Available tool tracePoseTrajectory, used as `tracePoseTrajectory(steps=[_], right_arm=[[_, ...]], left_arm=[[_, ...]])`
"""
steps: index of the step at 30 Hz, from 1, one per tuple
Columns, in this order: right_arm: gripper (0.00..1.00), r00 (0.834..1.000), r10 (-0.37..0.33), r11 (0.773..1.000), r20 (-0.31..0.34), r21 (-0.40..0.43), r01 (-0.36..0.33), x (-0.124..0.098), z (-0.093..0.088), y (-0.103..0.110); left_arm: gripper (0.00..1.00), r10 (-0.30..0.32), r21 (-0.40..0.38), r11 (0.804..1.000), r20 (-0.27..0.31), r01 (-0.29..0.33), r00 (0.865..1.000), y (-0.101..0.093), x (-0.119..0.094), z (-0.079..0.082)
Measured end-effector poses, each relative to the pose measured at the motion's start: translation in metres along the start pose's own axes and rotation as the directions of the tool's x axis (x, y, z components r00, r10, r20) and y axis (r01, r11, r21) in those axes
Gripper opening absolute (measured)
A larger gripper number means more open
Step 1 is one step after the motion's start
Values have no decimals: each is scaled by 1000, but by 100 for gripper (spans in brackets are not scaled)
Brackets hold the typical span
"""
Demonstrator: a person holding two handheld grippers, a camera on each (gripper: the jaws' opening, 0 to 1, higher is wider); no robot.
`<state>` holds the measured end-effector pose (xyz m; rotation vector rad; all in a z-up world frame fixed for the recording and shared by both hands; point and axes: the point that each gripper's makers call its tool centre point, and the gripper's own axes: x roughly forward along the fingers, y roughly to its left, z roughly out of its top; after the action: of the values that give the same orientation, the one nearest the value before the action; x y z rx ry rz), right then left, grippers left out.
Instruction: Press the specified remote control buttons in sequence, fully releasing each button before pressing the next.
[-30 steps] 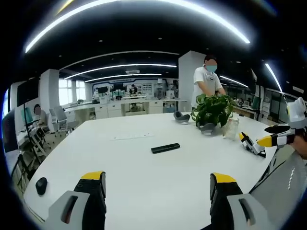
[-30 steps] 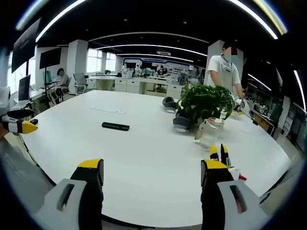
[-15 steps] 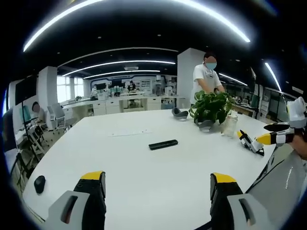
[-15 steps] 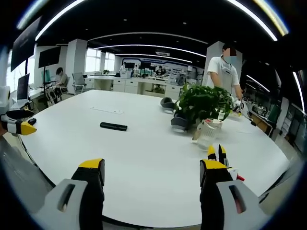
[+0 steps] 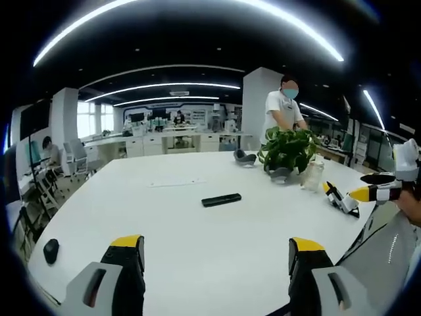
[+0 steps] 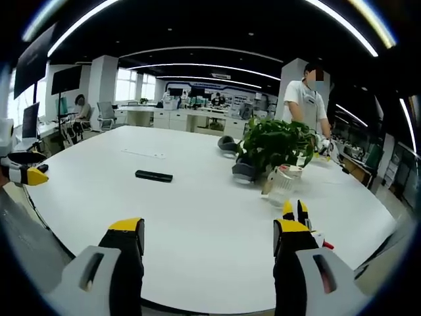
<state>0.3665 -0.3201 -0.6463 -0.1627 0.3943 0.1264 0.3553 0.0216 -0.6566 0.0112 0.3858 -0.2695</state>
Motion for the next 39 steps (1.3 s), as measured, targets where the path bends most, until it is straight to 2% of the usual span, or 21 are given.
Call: tracePoseTrajectory(steps=[9, 15, 21, 29, 35, 39], right_arm=[[82, 1000, 6, 1000, -9, -11, -6, 1, -1, 2], [82, 1000, 4, 1000, -15, -8, -4, 1, -2, 1], [81, 1000, 12, 1000, -26, -22, -13, 2, -4, 3], [80, 1000, 1, 1000, -19, -5, -1, 1, -3, 0], [79, 1000, 4, 1000, -22, -11, -4, 1, -4, 1], [79, 1000, 3, 1000, -22, -6, -3, 1, -4, 0]], left_arm=[[94, -43, -5, 999, -6, 43, 999, -8, -1, 2], [93, -48, 8, 999, -13, 48, 999, -7, 2, 5], [87, -70, 50, 996, -40, 71, 997, -4, 16, 10], [87, -101, 117, 987, -60, 108, 993, -5, 31, 17], [86, -130, 116, 984, -55, 135, 990, -4, 41, 27], [83, -144, 145, 978, -66, 152, 987, -5, 49, 33]])
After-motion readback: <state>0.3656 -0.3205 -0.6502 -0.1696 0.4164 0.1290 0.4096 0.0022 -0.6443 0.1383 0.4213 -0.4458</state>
